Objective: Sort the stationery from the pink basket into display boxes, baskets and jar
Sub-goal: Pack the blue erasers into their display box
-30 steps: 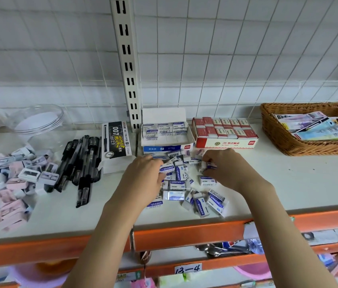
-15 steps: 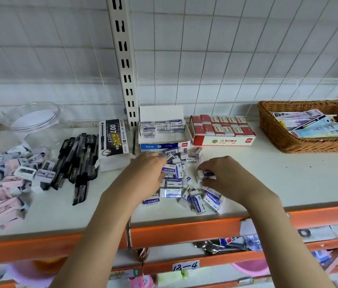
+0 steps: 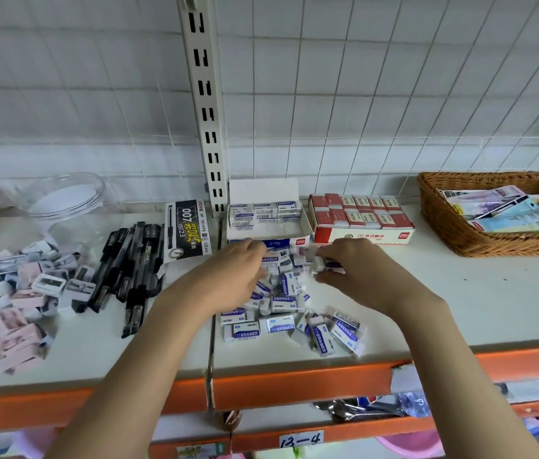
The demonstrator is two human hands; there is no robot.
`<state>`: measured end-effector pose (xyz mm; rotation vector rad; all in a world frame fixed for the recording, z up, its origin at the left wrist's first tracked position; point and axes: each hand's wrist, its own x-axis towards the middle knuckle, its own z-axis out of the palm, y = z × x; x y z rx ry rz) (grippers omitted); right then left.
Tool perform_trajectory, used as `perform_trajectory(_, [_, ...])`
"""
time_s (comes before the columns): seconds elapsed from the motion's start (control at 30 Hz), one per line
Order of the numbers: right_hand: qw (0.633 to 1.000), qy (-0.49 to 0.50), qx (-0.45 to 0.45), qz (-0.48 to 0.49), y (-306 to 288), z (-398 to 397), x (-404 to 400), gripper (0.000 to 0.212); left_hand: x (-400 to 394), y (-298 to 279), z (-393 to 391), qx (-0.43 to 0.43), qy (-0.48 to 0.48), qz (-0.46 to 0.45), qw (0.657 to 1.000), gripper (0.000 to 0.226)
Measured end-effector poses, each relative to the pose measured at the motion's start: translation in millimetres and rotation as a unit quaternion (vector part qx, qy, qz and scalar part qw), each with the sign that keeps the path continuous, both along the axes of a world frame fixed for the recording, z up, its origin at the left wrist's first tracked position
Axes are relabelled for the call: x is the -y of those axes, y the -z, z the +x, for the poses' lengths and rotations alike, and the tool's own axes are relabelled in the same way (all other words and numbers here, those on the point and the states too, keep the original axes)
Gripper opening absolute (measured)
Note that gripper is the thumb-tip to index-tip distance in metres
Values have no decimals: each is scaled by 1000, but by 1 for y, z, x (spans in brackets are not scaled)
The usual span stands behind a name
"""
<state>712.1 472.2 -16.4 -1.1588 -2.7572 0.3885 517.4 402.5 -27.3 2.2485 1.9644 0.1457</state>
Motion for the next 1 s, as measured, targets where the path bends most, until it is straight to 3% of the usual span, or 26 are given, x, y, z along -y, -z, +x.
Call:
perform_trajectory(0.23, [991, -2, -4, 132, -32, -50, -31, 22, -11, -25, -40, 16, -100, 98, 990, 34])
perform_trajectory(0.4, [994, -3, 78, 77, -17, -92, -61, 26, -27, -14, -42, 31, -103, 110, 988, 33])
perform_trajectory(0.5, [994, -8, 98, 56, -1, -105, -66, 23, -38, 1, -38, -10, -93, 117, 989, 35])
perform_trajectory(0.63, [996, 6, 75, 37, 11, -109, -70, 30, -47, 17, -41, -44, -120, 111, 986, 27])
perform_trajectory(1.0, [992, 74, 45, 90, 19, -121, -70, 35, -47, 21, -39, 34, -123, 102, 987, 28])
